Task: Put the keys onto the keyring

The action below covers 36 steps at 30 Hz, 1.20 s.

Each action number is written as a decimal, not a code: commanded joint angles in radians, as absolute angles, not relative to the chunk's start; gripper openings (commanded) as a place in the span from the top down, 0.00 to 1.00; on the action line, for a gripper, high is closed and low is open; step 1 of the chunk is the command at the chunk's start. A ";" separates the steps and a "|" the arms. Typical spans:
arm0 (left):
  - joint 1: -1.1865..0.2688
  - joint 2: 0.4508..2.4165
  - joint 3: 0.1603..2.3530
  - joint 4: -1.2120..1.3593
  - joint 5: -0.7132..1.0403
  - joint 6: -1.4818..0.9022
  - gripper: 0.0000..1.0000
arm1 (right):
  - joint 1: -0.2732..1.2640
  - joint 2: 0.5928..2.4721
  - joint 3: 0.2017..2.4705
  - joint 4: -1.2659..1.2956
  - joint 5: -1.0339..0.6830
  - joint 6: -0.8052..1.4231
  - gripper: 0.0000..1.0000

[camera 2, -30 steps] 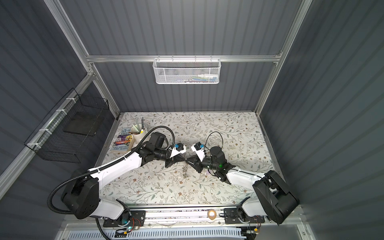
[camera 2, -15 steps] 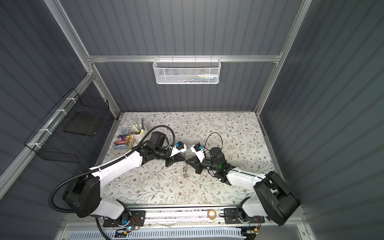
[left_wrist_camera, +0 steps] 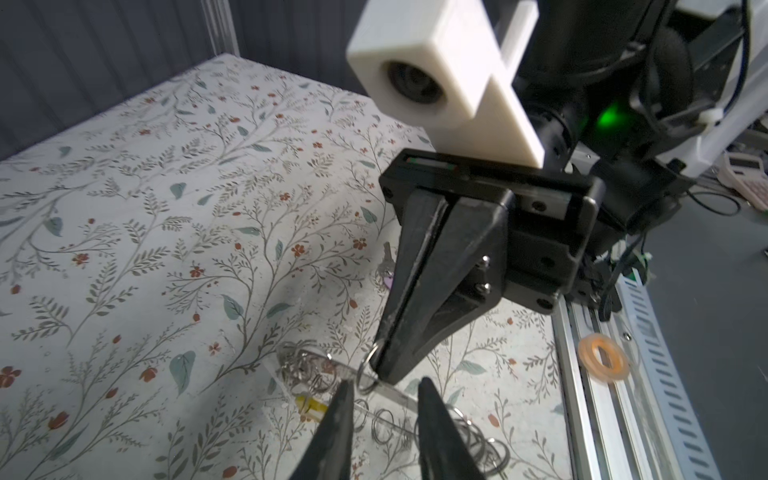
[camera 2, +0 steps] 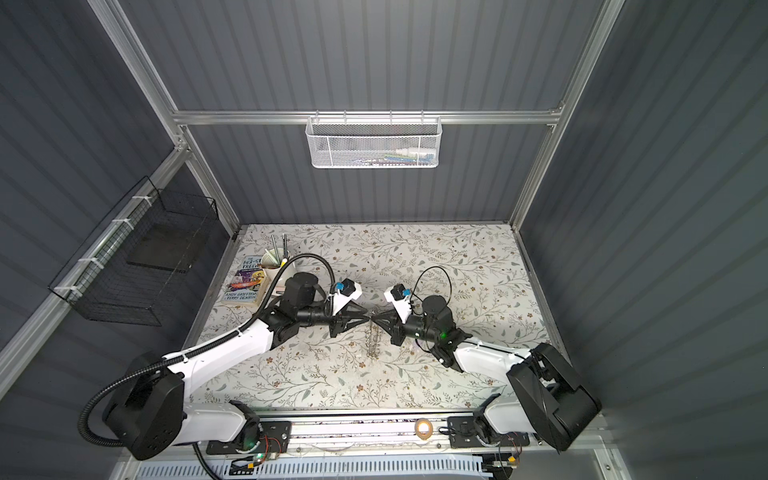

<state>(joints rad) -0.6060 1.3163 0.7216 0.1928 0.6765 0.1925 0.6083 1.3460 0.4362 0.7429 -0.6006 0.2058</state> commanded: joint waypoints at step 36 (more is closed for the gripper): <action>-0.532 1.514 0.511 0.991 0.936 -0.163 0.72 | 0.605 1.384 0.404 0.946 -0.745 0.249 1.00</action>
<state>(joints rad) -0.5323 1.4990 0.4789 0.9840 0.8993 -0.1627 0.6083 1.3952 0.4049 0.9051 -0.7223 0.2440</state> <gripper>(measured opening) 0.287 0.050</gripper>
